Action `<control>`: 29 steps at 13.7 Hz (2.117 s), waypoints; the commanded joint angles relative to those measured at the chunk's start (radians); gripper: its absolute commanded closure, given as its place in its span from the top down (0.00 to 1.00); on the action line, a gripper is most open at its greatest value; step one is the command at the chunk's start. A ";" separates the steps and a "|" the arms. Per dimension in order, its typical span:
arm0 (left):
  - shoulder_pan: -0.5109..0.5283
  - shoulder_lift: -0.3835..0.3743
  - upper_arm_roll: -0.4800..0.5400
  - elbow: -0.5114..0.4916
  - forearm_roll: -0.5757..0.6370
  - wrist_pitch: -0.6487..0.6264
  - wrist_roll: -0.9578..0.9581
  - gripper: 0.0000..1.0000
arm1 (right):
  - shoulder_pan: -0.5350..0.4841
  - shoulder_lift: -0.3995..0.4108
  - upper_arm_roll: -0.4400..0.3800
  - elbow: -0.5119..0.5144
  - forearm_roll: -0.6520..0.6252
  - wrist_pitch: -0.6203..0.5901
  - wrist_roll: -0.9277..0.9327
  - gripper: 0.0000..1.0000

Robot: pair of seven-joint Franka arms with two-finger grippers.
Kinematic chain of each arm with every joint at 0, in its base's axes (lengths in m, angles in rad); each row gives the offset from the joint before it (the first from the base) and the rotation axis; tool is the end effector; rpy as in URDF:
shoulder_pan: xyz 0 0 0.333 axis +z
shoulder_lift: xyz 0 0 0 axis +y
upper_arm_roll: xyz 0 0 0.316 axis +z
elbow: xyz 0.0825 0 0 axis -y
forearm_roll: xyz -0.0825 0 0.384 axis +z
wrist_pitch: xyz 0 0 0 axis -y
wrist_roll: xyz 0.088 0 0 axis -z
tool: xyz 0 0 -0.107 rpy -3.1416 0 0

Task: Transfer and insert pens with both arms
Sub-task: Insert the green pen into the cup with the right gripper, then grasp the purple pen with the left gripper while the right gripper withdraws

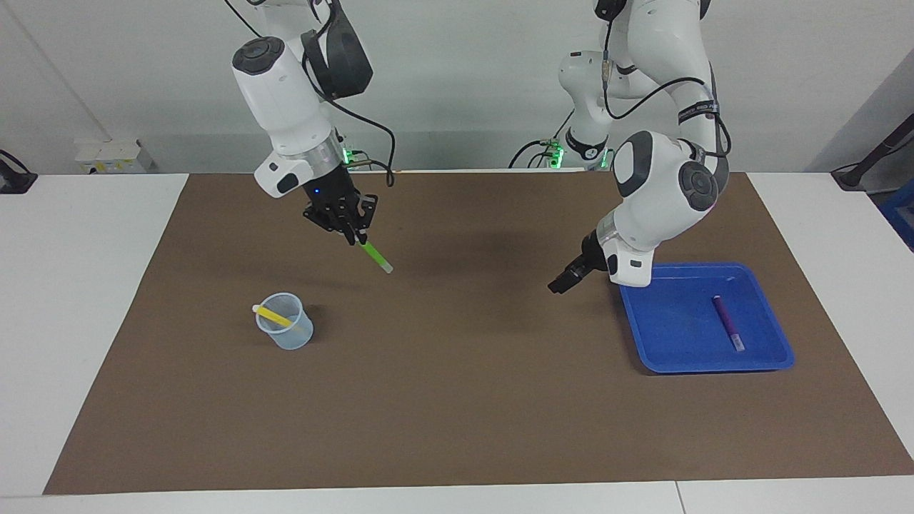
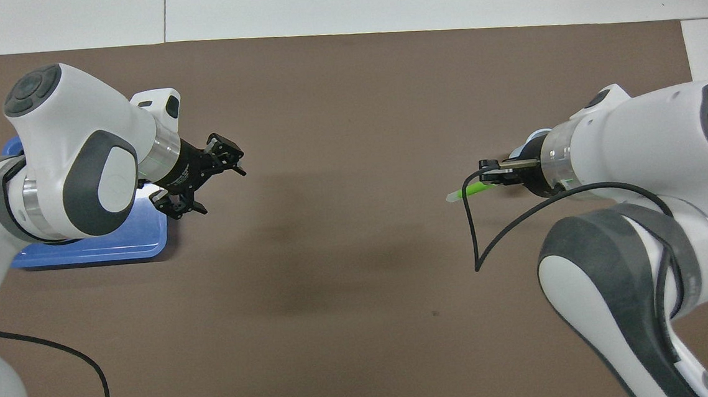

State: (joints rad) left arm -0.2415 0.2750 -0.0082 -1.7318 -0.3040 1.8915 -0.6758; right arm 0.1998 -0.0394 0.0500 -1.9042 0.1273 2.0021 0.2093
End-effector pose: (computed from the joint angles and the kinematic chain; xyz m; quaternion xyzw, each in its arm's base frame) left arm 0.5999 -0.1754 0.4140 0.9525 0.2634 -0.1143 0.1015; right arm 0.5439 0.1471 0.5262 -0.9959 0.0024 -0.0534 0.0725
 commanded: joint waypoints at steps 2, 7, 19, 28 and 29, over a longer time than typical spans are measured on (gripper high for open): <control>0.123 -0.059 -0.004 -0.106 0.046 0.089 0.458 1.00 | -0.080 -0.050 0.011 -0.004 -0.098 -0.066 -0.239 0.00; 0.211 -0.031 -0.004 -0.106 0.242 0.250 0.739 1.00 | -0.181 -0.066 0.011 -0.006 -0.156 -0.059 -0.482 0.00; 0.409 0.134 -0.004 -0.043 0.385 0.475 0.955 1.00 | -0.229 0.030 0.013 -0.013 -0.179 0.150 -0.492 0.00; 0.429 0.204 -0.006 -0.025 0.408 0.532 0.966 0.93 | -0.217 0.061 0.016 -0.058 -0.178 0.205 -0.465 0.00; 0.429 0.204 -0.006 -0.028 0.408 0.532 0.966 0.92 | -0.217 0.067 0.016 -0.065 -0.178 0.213 -0.465 0.00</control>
State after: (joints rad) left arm 0.1763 0.4727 -0.0062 -1.7555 0.0903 2.4016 0.2790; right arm -0.0078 0.0272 0.0558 -1.9394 -0.0280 2.1817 -0.2717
